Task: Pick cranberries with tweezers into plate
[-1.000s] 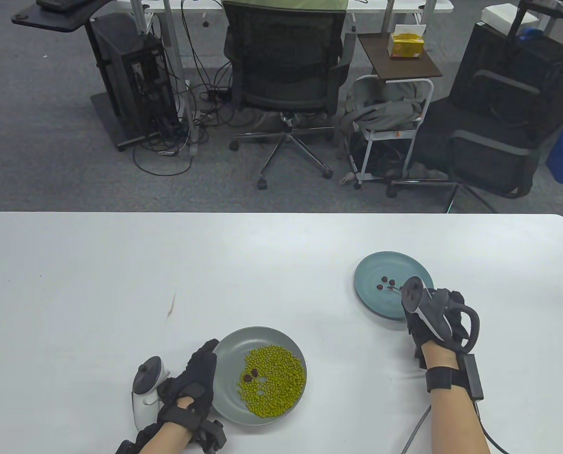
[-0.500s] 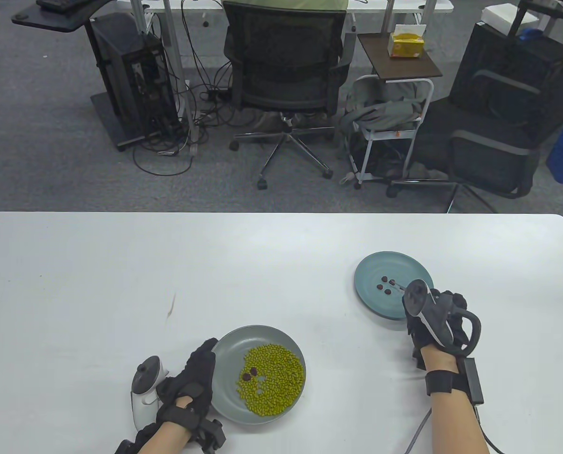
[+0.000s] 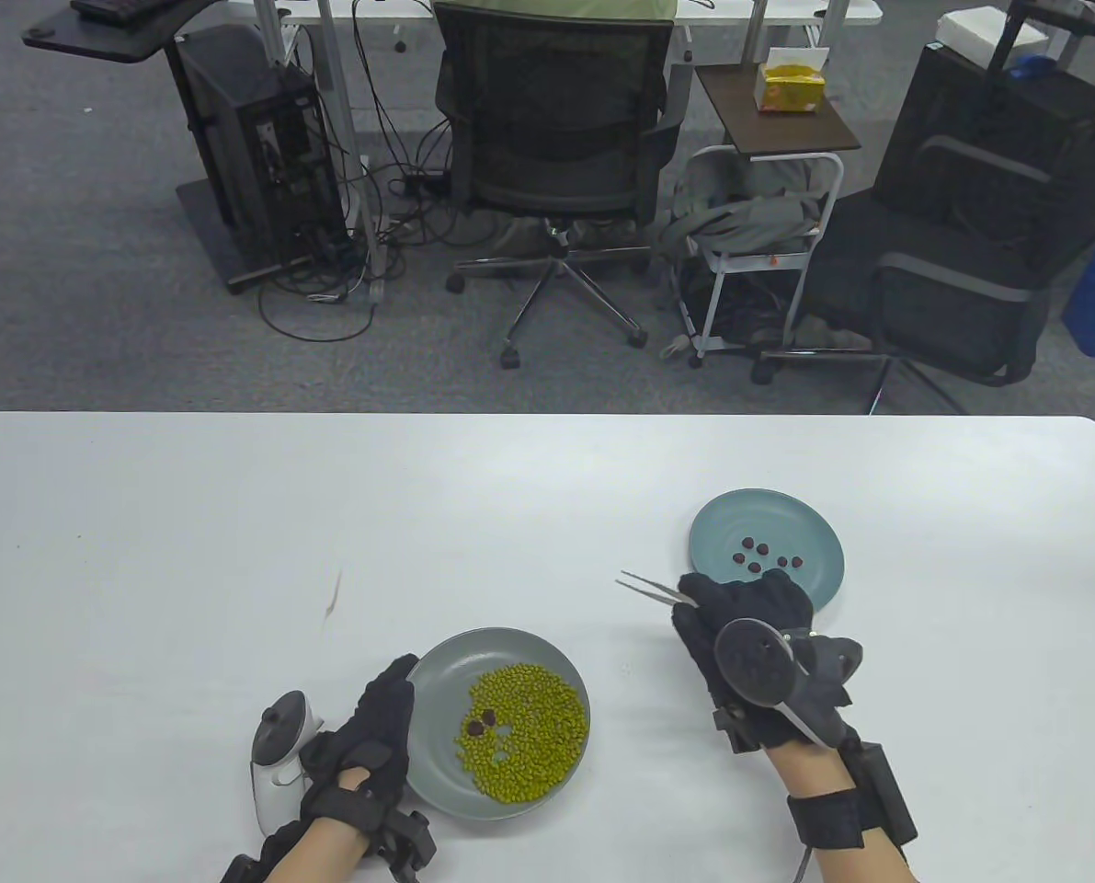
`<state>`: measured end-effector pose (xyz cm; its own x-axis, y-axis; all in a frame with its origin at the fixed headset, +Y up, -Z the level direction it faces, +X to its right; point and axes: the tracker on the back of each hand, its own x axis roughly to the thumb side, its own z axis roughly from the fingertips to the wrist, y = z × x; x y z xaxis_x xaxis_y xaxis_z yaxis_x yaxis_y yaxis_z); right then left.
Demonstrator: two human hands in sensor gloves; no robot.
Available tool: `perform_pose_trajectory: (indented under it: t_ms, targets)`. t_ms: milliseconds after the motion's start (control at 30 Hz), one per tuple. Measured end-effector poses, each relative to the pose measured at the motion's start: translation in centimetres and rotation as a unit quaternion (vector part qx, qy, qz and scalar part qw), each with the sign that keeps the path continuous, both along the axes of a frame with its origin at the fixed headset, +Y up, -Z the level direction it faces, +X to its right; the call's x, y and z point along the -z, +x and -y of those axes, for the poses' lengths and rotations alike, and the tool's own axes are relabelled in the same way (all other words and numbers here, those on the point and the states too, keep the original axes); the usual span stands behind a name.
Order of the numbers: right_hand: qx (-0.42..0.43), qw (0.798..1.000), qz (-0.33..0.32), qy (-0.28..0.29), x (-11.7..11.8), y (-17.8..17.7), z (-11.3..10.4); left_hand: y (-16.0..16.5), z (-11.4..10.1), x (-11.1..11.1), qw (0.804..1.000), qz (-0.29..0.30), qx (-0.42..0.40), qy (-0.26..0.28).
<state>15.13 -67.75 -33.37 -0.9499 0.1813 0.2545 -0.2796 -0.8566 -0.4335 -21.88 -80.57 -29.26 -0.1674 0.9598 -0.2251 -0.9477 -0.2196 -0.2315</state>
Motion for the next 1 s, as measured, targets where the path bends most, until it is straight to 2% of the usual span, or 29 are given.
perform_pose_trajectory:
  t_ms: [267,333,400,467,567,1000]
  targets:
    - [-0.077,0.990,-0.116,0.016,-3.6,-6.5,-0.7,0.0,0.0,0.0,1.000,-0.003,-0.001,0.000]
    - [-0.098,0.984,-0.151,-0.011,-4.2,-7.7,-0.6,-0.1,0.0,0.0,1.000,-0.004,0.000,-0.004]
    - [-0.076,0.982,-0.169,-0.044,-4.5,-8.6,-0.2,-0.1,0.0,-0.1,1.000,-0.001,0.006,-0.013]
    - [-0.097,0.980,-0.160,-0.064,-4.7,-9.4,0.1,0.0,0.0,-0.1,1.000,0.000,0.009,-0.011]
    - [-0.129,0.981,-0.137,-0.047,-4.9,-9.9,0.2,0.0,0.0,-0.1,1.000,0.002,0.007,-0.008]
    - [-0.157,0.978,-0.131,-0.053,-4.8,-10.1,0.4,0.4,0.1,-0.2,1.000,0.008,0.024,-0.001]
